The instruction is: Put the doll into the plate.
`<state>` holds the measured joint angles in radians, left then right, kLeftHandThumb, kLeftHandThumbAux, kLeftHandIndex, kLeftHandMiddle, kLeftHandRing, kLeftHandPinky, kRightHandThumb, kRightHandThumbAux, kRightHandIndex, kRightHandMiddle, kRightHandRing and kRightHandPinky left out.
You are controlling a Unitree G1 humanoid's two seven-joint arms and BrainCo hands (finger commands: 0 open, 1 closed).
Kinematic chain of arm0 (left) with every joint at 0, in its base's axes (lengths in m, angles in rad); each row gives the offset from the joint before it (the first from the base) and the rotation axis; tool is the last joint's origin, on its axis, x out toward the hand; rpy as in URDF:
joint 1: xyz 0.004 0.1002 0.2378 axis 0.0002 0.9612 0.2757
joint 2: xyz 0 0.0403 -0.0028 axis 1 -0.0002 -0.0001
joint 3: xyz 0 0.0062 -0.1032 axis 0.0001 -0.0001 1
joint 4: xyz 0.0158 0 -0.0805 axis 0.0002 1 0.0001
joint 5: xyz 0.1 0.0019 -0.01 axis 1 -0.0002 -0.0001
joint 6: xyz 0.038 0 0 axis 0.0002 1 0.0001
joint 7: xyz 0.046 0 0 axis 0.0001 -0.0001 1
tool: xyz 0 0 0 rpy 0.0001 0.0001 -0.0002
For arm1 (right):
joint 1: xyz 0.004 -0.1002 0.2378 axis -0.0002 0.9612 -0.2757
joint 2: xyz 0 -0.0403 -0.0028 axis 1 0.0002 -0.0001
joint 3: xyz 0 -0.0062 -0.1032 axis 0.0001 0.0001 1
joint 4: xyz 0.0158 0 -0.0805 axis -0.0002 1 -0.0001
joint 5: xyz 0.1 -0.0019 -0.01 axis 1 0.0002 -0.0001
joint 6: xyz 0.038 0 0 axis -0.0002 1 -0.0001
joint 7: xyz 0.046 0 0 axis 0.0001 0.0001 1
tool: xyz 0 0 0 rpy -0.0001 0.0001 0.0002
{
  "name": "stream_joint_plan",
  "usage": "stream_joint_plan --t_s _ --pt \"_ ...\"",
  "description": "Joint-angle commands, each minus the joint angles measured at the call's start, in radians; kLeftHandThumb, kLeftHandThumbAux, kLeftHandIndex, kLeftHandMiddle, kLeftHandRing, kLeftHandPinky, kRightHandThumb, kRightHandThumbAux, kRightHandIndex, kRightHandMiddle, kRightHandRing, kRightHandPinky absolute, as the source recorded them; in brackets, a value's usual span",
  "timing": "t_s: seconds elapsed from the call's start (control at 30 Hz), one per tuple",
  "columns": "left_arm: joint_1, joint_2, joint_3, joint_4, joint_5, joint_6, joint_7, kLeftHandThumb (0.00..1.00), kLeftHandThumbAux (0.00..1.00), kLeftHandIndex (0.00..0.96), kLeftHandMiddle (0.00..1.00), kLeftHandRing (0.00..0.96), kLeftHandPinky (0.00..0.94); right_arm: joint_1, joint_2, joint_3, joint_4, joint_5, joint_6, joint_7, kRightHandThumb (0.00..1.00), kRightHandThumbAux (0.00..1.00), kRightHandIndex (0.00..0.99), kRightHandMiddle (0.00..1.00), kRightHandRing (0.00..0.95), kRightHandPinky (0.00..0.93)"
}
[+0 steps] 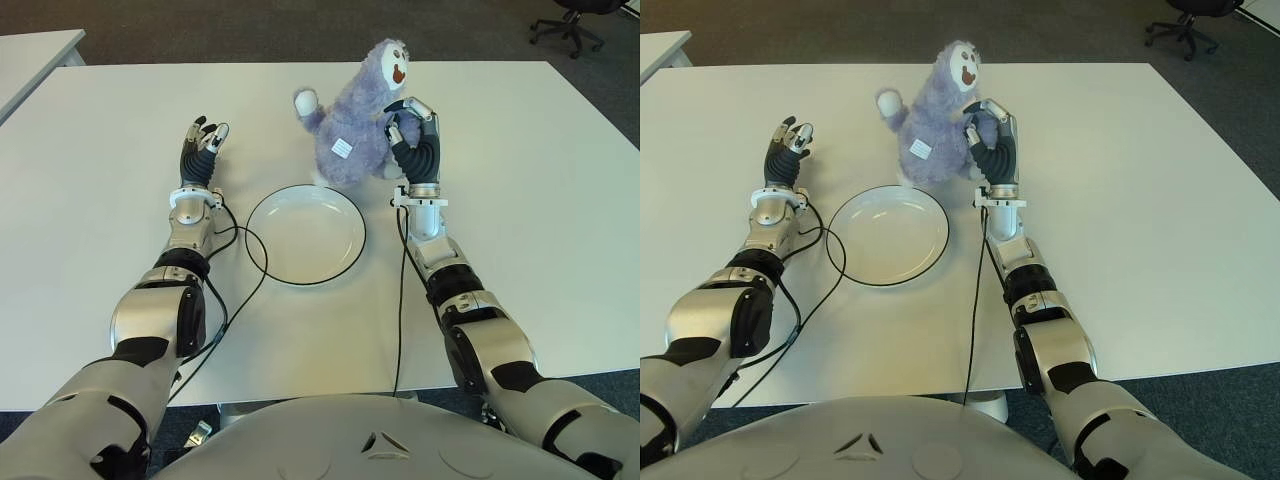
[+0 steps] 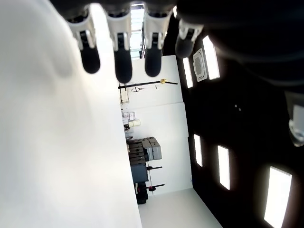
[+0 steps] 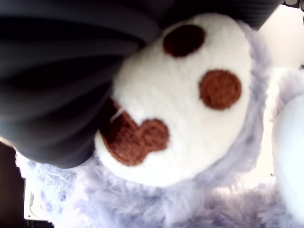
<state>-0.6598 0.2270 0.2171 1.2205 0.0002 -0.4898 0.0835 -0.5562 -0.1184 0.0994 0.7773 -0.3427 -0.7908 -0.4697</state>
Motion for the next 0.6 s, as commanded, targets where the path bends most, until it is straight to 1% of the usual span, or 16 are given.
stream_joint_plan --t_s 0.03,0.13,0.3,0.33,0.43,0.5,0.53,0.57,0.6 --pt "0.071 -0.031 0.000 0.058 -0.005 0.052 -0.006 0.000 0.405 0.004 0.156 0.169 0.183 0.125 0.018 0.004 0.059 0.003 -0.011 -0.002 0.709 0.714 0.432 0.782 0.829 0.856" --pt "0.071 -0.032 0.002 0.058 -0.007 0.050 -0.008 0.000 0.405 0.008 0.159 0.183 0.223 0.124 0.018 0.004 0.060 0.005 -0.015 0.000 0.709 0.714 0.432 0.781 0.829 0.855" --pt "0.070 -0.034 0.005 0.058 -0.010 0.049 -0.008 0.000 0.403 0.011 0.162 0.193 0.230 0.124 0.020 0.001 0.058 0.005 -0.024 -0.006 0.710 0.714 0.432 0.782 0.830 0.856" --pt "0.070 -0.035 0.005 0.059 -0.010 0.049 -0.009 0.000 0.403 0.011 0.160 0.209 0.291 0.124 0.020 0.001 0.057 0.004 -0.026 -0.007 0.710 0.713 0.432 0.782 0.830 0.855" --pt "0.070 -0.037 0.007 0.059 -0.012 0.049 -0.011 0.000 0.401 0.011 0.160 0.224 0.316 0.124 0.019 0.000 0.057 0.004 -0.030 -0.009 0.710 0.713 0.432 0.782 0.830 0.854" --pt "0.070 -0.038 0.008 0.059 -0.012 0.049 -0.012 0.000 0.401 0.011 0.161 0.228 0.303 0.123 0.019 -0.001 0.056 0.004 -0.033 -0.009 0.710 0.713 0.432 0.783 0.829 0.853" --pt "0.070 -0.038 0.008 0.060 -0.012 0.049 -0.012 0.000 0.400 0.011 0.160 0.221 0.259 0.123 0.019 -0.001 0.056 0.004 -0.034 -0.010 0.710 0.713 0.432 0.782 0.828 0.851" --pt "0.071 -0.039 0.007 0.060 -0.011 0.047 -0.011 0.000 0.400 0.011 0.160 0.220 0.248 0.123 0.018 -0.001 0.055 -0.001 -0.036 -0.015 0.710 0.713 0.432 0.782 0.828 0.850" --pt "0.072 -0.039 0.005 0.060 -0.008 0.045 -0.010 0.000 0.399 0.008 0.155 0.203 0.210 0.122 0.017 0.000 0.055 -0.005 -0.037 -0.020 0.710 0.713 0.432 0.779 0.826 0.848"
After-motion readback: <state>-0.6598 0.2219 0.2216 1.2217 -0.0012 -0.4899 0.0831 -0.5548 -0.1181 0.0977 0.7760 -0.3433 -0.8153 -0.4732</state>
